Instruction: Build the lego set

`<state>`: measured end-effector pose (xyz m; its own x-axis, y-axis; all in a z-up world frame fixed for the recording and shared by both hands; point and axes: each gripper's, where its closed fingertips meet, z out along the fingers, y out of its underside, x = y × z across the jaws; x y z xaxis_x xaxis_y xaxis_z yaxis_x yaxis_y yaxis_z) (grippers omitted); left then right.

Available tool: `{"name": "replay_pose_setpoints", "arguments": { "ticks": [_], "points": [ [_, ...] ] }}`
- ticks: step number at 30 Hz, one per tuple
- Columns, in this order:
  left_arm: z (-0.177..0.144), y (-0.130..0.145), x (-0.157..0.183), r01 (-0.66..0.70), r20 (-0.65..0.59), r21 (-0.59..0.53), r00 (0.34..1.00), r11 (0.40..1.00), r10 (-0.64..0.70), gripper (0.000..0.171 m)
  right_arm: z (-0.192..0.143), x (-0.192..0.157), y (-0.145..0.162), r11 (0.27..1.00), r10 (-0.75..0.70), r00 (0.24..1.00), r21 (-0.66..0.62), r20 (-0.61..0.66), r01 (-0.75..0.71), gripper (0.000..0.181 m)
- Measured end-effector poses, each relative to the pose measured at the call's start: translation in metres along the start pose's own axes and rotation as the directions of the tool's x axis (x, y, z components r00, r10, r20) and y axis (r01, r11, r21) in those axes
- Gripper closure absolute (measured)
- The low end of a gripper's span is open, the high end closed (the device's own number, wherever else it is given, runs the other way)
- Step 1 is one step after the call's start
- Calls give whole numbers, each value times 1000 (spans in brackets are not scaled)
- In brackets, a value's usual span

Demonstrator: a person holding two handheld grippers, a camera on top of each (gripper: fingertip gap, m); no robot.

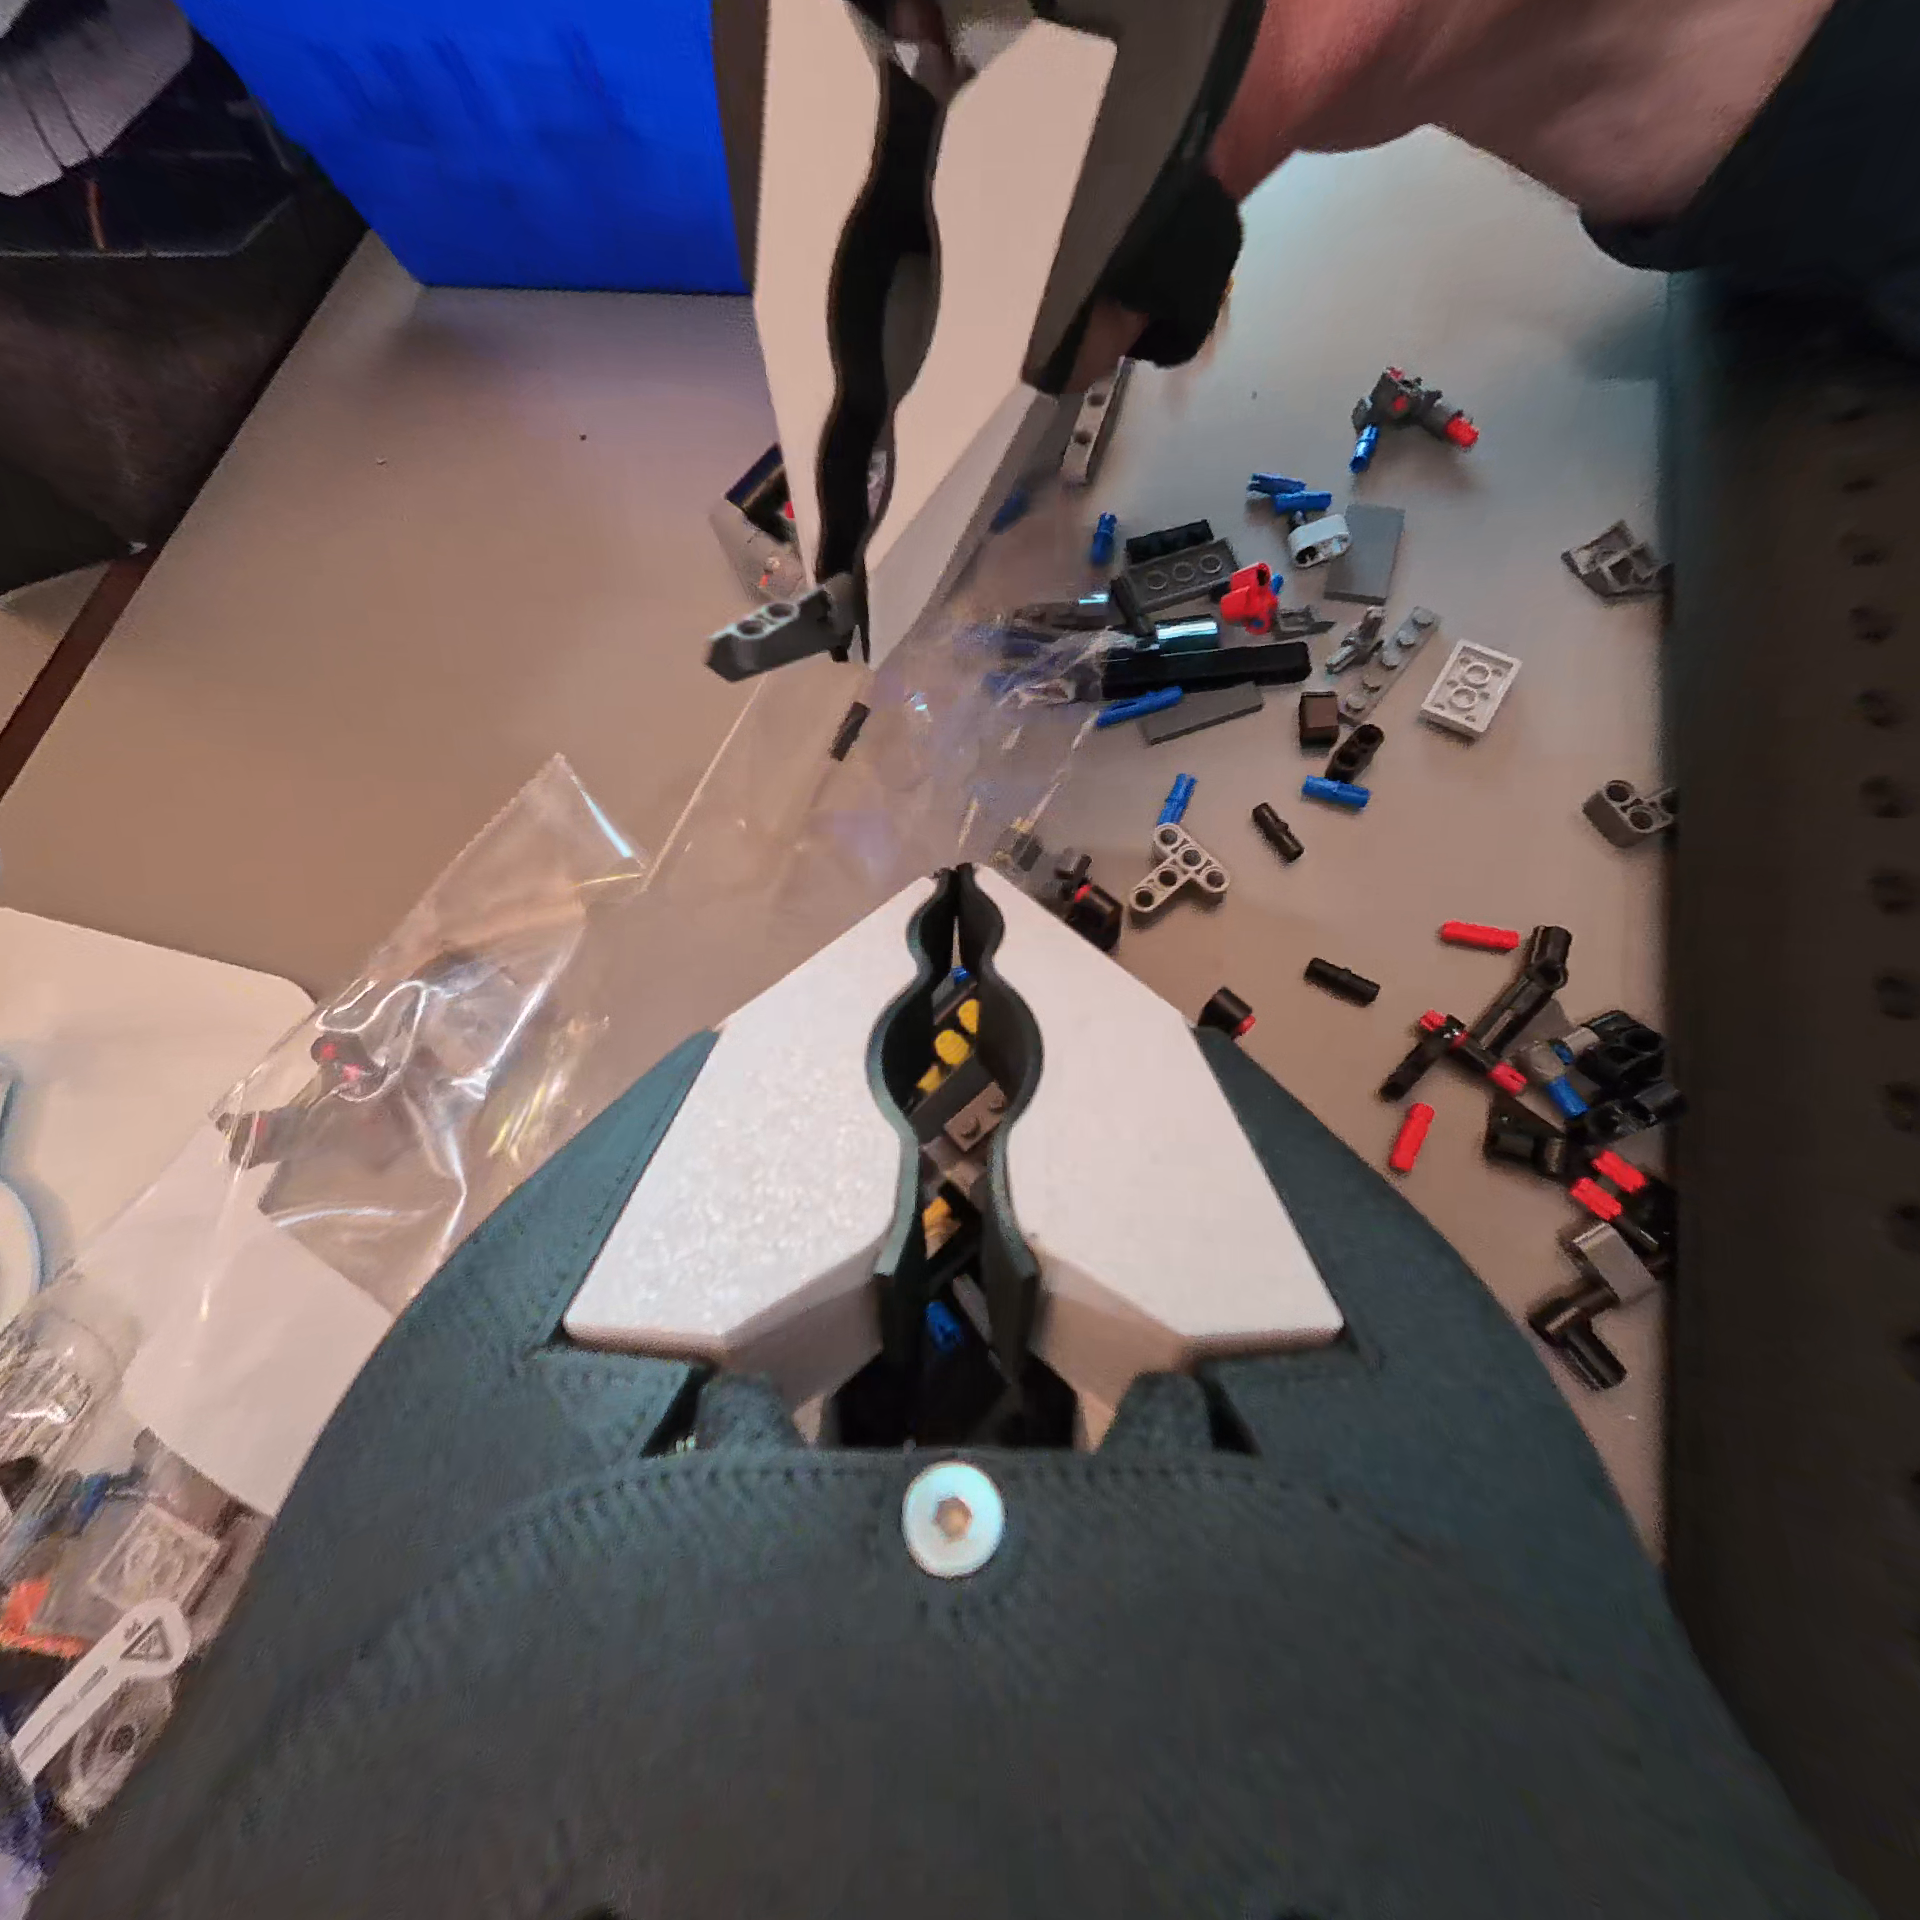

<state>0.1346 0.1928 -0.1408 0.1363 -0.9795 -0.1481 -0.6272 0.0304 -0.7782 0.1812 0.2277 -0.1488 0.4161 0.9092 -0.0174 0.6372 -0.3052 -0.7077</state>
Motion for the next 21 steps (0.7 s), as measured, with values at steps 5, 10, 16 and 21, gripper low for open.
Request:
{"name": "replay_pose_setpoints", "arguments": {
  "ticks": [5,10,16,21],
  "points": [
    [-8,-3,-6,14,18,25,1000,1000,-15,171,2,1,1,1000,-4,1000,-8,-9,4,177],
    [-16,2,-19,9,79,5,997,1000,-10,171,4,5,7,999,4,1000,-43,-31,-6,177],
    [-25,2,-29,42,106,32,993,999,-45,171,19,-7,31,985,21,999,-174,42,-13,177],
    [-23,4,-29,49,106,22,993,999,-51,171,17,-7,27,986,19,999,-168,35,-13,169]
  ]
}}
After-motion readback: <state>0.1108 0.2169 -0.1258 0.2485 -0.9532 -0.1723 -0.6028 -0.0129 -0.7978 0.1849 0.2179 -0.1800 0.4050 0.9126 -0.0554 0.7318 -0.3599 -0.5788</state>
